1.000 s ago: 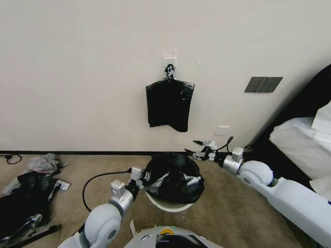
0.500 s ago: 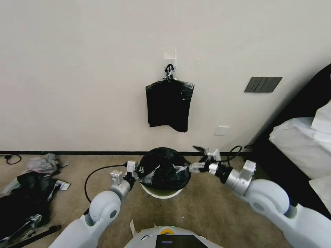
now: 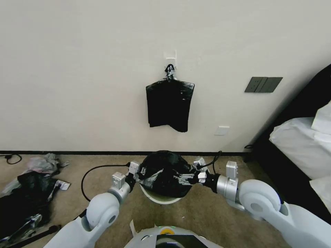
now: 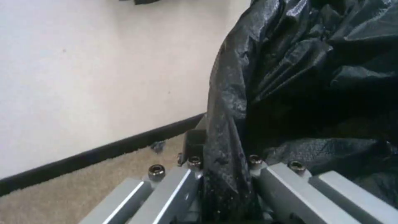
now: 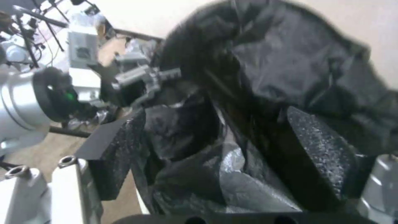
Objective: Place a trash bag onto the trash bin.
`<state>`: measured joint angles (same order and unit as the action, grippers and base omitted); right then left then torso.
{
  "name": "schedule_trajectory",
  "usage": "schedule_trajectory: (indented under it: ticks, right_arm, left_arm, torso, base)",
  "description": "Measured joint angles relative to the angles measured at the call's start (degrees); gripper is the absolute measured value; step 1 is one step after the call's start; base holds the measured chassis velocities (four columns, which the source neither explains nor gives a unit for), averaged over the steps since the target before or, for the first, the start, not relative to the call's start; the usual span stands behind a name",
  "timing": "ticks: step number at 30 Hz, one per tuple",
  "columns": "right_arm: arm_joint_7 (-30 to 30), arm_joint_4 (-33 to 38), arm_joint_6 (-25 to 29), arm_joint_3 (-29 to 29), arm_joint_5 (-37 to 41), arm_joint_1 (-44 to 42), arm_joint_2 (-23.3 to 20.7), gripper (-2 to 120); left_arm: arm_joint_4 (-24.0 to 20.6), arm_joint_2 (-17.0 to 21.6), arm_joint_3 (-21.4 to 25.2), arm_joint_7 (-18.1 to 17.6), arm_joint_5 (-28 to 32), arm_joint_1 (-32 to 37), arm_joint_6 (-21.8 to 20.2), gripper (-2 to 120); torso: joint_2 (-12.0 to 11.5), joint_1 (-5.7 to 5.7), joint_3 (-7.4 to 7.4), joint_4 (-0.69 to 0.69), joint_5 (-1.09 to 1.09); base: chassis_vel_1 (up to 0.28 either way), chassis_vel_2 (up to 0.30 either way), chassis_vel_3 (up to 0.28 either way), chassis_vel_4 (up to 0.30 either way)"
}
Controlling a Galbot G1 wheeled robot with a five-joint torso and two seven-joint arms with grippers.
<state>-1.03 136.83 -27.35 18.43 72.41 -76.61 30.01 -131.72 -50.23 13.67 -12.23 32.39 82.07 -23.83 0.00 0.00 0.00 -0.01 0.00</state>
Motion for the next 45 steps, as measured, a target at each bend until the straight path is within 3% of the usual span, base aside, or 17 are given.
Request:
schedule_trajectory:
  ticks: [6,18,24,26,36,45]
  right_arm:
    - [1.36,-1.08,-1.48,-1.39,0.87,0.89,-0.85,73]
    - [2.04,-0.19,-3.68,-2.79,-1.51,1.02,-3.10,30]
    - [1.93,0.61,-3.04,-2.73,-3.55,0.35,-2.99,11]
    - [1.66,1.02,-2.00,-2.62,-5.70,-0.19,-2.73,0]
    - [-2.12,2.54,3.57,-2.34,-15.92,-3.37,-1.92,0]
    - [-4.96,2.89,8.44,-5.49,-25.68,-5.12,-1.64,0]
  left_arm:
    - [-0.49,-0.09,-0.75,0.49,-1.88,0.17,0.20,1]
    - [-1.29,-0.38,-0.95,0.51,-3.35,0.80,0.26,1]
    - [-1.15,-0.85,-0.97,-0.50,-2.56,0.54,-0.38,1]
    - [-1.05,-1.08,-0.81,-1.51,-0.07,0.15,-1.35,1]
    - [0.05,-1.43,1.49,-7.41,13.06,-3.84,-5.40,1]
    - [0.80,-2.06,3.44,-12.09,23.34,-7.44,-8.40,1]
  torso:
    - [0.00,0.00,0.00,0.00,0.00]
    - [0.00,0.00,0.00,0.01,0.00]
    - [0.00,0.00,0.00,0.01,0.00]
    - [0.00,0.00,0.00,0.01,0.00]
    - [0.00,0.01,0.00,0.00,0.00]
    - [0.00,0.01,0.00,0.00,0.00]
  base:
    - [0.000,0.000,0.000,0.000]
    - [0.000,0.000,0.000,0.000]
    - [0.000,0.000,0.000,0.000]
    - [0.000,0.000,0.000,0.000]
    - [0.000,0.000,0.000,0.000]
    - [0.000,0.000,0.000,0.000]
